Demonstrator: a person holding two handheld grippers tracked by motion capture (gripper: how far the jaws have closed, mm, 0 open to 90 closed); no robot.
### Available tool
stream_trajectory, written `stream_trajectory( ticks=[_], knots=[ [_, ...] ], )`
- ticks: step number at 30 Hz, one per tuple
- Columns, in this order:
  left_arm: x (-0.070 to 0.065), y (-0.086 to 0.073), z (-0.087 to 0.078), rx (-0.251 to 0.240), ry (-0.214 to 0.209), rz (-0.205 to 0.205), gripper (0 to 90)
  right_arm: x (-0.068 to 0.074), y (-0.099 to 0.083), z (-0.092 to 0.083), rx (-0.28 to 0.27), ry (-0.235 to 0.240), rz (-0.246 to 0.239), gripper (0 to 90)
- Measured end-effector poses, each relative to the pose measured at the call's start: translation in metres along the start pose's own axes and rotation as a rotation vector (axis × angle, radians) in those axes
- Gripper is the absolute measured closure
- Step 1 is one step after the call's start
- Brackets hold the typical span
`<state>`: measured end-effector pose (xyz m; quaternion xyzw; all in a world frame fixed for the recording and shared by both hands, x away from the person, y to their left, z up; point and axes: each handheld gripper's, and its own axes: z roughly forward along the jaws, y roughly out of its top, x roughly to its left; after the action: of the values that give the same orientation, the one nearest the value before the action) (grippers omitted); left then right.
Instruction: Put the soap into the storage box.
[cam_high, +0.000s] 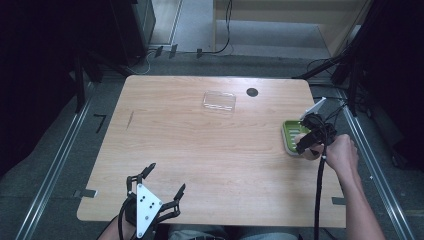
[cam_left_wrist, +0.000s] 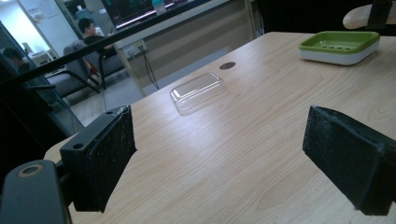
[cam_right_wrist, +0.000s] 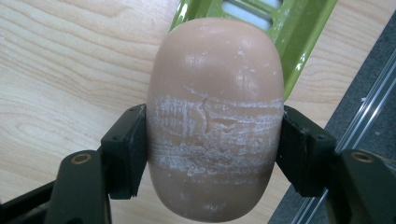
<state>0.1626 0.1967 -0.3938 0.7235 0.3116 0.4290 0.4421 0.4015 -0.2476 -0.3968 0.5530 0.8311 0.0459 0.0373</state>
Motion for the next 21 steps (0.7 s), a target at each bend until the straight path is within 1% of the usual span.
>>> stream_trajectory(
  ticks=[8, 10, 16, 21],
  knots=[
    [0.000, 0.000, 0.000, 0.002, -0.001, 0.002, 9.9, -0.003, 0.009, 0.001, -0.008, 0.008, 0.003, 33.6],
    [0.000, 0.000, 0.000, 0.002, -0.001, 0.003, 9.9, -0.003, 0.010, 0.001, -0.003, 0.013, 0.008, 33.6],
    [0.000, 0.000, 0.000, 0.001, -0.003, 0.002, 10.0, -0.005, 0.015, 0.003, -0.005, 0.008, 0.006, 33.6],
    [0.000, 0.000, 0.000, 0.002, -0.004, 0.006, 9.9, -0.007, 0.020, 0.004, -0.003, 0.013, 0.017, 33.6]
  ],
)
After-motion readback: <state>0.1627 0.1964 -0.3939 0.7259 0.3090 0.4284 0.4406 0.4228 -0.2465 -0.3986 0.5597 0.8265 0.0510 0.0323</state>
